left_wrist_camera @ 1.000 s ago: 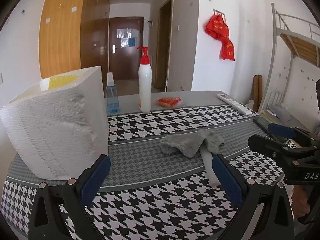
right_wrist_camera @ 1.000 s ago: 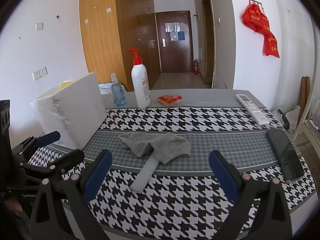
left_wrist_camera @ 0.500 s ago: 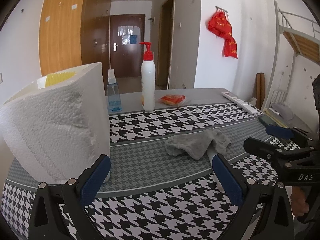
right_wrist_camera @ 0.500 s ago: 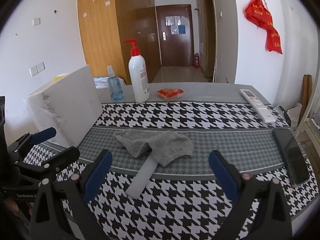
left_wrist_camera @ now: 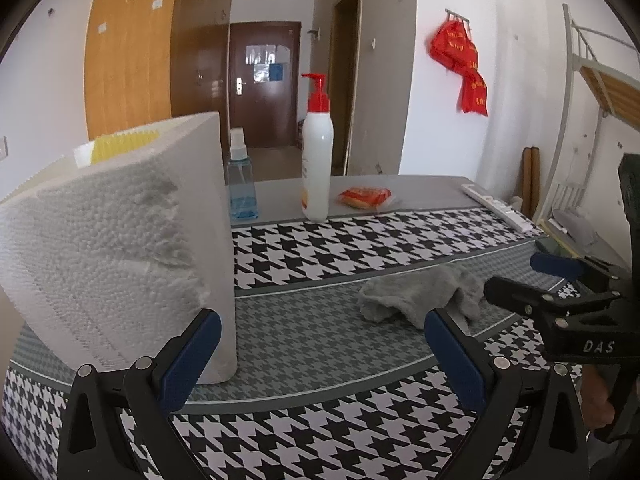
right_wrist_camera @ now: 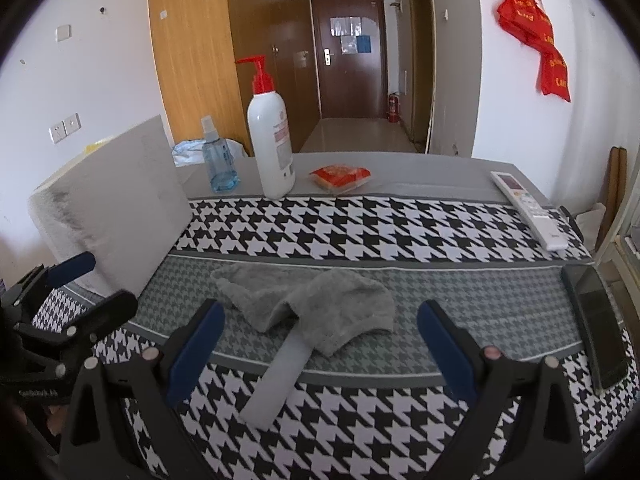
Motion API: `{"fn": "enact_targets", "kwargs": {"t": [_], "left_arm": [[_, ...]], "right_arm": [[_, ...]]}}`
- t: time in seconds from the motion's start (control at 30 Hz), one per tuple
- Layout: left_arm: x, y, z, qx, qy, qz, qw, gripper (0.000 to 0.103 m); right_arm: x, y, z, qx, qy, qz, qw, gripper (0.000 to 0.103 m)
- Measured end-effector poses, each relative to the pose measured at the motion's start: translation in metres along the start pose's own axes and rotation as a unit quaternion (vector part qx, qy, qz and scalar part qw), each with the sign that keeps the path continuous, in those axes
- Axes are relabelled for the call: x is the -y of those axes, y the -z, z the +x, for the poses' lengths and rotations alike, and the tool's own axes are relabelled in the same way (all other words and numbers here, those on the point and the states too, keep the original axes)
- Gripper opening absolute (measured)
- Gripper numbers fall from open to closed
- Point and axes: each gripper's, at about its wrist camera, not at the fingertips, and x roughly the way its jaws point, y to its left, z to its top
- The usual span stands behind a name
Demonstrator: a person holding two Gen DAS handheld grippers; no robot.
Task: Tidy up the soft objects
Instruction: 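Grasp the grey cloth with the right tool and lift it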
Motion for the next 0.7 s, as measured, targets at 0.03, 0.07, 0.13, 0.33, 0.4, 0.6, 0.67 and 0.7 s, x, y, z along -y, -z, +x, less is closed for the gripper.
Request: {"fn": "enact_targets", "kwargs": {"t": [0.03, 0.07, 0.13, 0.33, 0.4, 0.6, 0.67, 0.7], "left_arm": [[0.0, 0.0, 0.001, -0.002, 0.002, 0.002, 1.0, 0.102], [0.0, 0.001, 0.003, -0.004, 0.003, 0.003, 1.0, 0.102], [-0.001, 0.001, 0.005, -0.007, 0.006, 0.004, 1.0, 0.102], [-0.001, 0.003, 0.013, -0.024, 0.012, 0.004, 0.9996, 0.102], [0.0, 0.002, 0.014, -0.025, 0.014, 0.003, 0.9996, 0.102], [0.001, 0.004, 0.017, -0.029, 0.021, 0.008, 0.9993, 0.102], [0.002, 0.004, 0.017, -0.029, 0.021, 0.008, 0.9993, 0.102], [0.002, 0.004, 0.017, -0.028, 0.021, 0.008, 0.9993, 0.102]], "right_arm": [[-0.001, -0.001, 0.003, -0.004, 0.002, -0.001, 1.0, 0.095], [-0.001, -0.002, 0.006, -0.007, 0.003, -0.001, 1.0, 0.095], [-0.002, -0.003, 0.012, -0.014, 0.001, -0.001, 1.0, 0.092], [0.001, -0.006, 0.028, -0.038, 0.002, 0.002, 0.999, 0.084], [0.0, -0.006, 0.034, -0.045, 0.003, 0.002, 0.999, 0.08], [-0.001, -0.005, 0.046, -0.066, -0.003, 0.001, 0.998, 0.061], [0.0, -0.005, 0.049, -0.072, -0.005, 0.003, 0.997, 0.059], [0.0, -0.005, 0.049, -0.073, -0.005, 0.003, 0.997, 0.058]]}}
